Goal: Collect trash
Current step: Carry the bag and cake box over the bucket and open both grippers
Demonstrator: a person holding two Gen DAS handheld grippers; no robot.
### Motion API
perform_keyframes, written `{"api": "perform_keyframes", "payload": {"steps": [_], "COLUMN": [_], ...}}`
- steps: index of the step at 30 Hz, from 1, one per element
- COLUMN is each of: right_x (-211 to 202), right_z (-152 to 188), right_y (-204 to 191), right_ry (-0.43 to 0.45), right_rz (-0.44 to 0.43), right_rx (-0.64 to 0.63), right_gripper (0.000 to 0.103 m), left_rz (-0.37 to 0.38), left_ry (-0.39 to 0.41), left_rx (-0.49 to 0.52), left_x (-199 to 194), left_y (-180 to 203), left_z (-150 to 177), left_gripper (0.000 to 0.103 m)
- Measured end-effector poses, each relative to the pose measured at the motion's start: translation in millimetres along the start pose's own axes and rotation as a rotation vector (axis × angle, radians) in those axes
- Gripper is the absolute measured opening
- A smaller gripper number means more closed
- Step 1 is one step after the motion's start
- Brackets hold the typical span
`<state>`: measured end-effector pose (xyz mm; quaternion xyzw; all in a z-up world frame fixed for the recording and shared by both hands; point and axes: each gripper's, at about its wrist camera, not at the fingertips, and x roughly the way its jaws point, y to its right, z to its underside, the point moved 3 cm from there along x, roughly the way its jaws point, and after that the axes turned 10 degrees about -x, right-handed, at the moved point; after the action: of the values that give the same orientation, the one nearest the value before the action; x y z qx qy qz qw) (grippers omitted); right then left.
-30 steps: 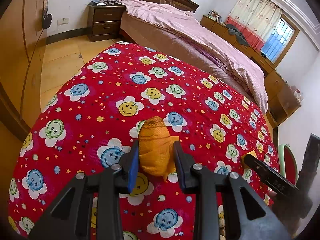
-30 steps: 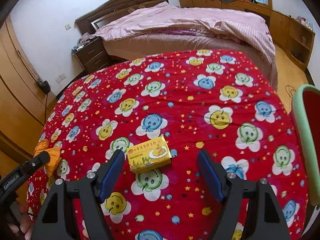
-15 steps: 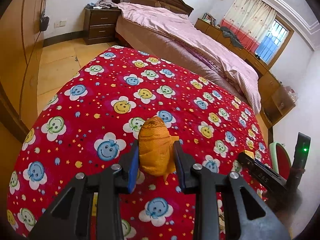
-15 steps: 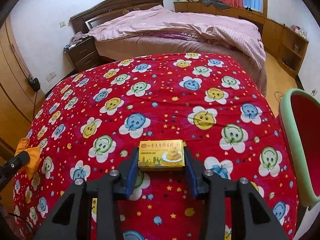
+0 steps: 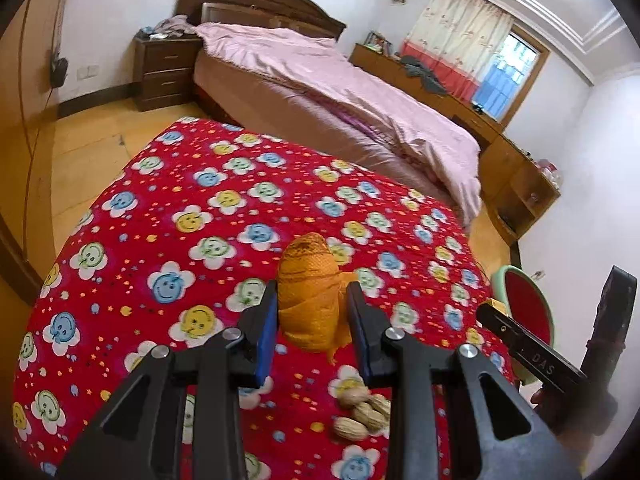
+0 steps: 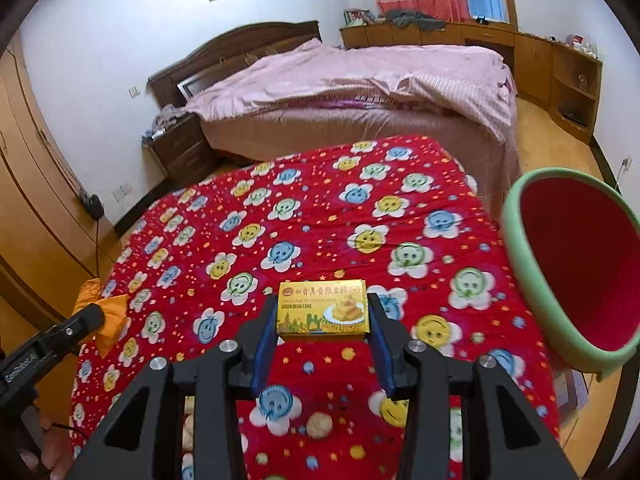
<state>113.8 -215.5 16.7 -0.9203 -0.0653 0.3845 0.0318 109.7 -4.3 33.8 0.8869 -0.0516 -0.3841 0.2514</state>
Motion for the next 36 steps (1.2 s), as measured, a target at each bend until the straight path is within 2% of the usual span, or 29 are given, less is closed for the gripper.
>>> {"api": "perform_keyframes", "payload": {"steps": [11,20,30,36], "right_x": [-57,-90,-91,-85], "right_z": [11,21,40,50], "right_y": [45,109,184,227], "right_ry": [0.083,0.129,0.114,0.091], "right_rz": [0.018,0.100,0.159,0.188], "right_rx": [0.091,0.173,0.271,0.301], "right_gripper": [0.045,0.045,0.045,0.045], "left_rz": [0.094,0.162,0.216,0.230], "left_ry": [-0.034,-0.099,-0.195,-0.206], "left_rx": [0.103,0.212,0.335,0.431], "left_x": [-11,5,45,71], "left_y": [57,121,199,251], "left_z": [18,38,67,88], "left_gripper": [0.032,0.032,0.032,0.032]}}
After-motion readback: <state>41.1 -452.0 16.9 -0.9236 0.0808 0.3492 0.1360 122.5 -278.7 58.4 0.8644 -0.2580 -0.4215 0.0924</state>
